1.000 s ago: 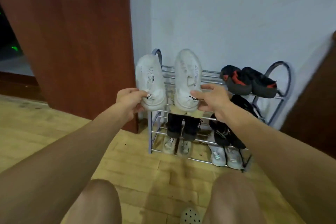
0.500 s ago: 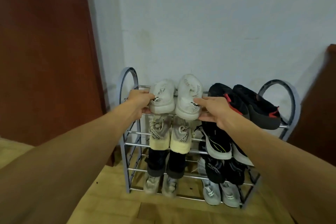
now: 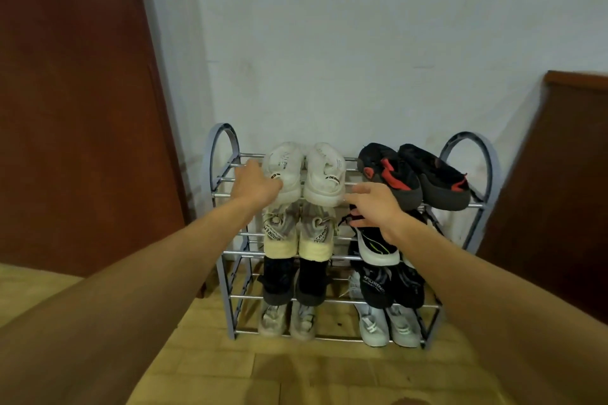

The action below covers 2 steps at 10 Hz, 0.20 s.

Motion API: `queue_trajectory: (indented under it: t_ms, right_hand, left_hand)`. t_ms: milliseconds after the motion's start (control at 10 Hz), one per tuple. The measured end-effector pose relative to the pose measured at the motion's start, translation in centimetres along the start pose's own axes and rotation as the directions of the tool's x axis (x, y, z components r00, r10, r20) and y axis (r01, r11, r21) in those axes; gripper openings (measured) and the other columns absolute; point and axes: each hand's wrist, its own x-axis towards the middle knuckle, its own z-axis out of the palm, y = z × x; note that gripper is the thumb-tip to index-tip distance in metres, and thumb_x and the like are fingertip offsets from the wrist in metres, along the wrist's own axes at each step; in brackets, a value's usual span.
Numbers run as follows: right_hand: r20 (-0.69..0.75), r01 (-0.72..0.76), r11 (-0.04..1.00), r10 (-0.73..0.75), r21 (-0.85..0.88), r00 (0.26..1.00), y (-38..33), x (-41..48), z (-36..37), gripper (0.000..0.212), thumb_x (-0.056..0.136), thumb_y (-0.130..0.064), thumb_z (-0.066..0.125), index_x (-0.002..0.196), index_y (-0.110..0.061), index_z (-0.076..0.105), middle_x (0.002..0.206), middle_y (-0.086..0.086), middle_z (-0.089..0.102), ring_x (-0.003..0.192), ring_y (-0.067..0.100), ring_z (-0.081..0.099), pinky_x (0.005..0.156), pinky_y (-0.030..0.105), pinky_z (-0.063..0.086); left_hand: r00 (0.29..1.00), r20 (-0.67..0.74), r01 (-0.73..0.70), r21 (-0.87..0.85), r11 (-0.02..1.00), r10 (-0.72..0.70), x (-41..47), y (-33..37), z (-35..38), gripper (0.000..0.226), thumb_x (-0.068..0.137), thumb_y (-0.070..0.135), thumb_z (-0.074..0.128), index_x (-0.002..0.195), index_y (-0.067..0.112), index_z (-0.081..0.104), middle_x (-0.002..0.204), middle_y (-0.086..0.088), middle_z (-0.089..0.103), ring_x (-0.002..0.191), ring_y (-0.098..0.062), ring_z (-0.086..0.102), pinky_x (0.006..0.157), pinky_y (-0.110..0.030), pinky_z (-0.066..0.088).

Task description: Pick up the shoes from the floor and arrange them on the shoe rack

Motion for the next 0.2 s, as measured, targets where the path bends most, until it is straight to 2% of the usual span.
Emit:
queue_trajectory:
  t_ms: [100,200]
  right_hand:
    - [-0.042,0.050,0.998,-0.052,-0.036,0.998,0.0,-2.4,-1.9,0.042,0.090,-0.013,0.062,0.132,-0.007,0.055,0.125,0.011,0.059,0.100,0.022,0.060,0.074,0.036,0.059]
    - [-0.106,0.104,0.992,-0.096,0.074,0.990,-1.0,-3.6,-4.6,0.037,0.092,-0.007,0.058,0.129,-0.005,0.055,0.114,0.011,0.062,0.096,0.021,0.061,0.076,0.035,0.058]
  left_hand:
    - [0.983,0.062,-0.170,-0.010,0.985,0.170,-2.5,1.8,0.5,0.056,0.084,0.022,0.063,0.137,0.015,0.045,0.134,-0.007,0.051,0.113,-0.021,0.053,0.086,-0.030,0.043]
    - [0.973,0.077,-0.205,-0.148,0.967,0.218,-3.8,4.1,0.9,0.047,0.087,0.020,0.063,0.132,0.019,0.050,0.125,-0.003,0.056,0.108,-0.019,0.055,0.085,-0.029,0.043]
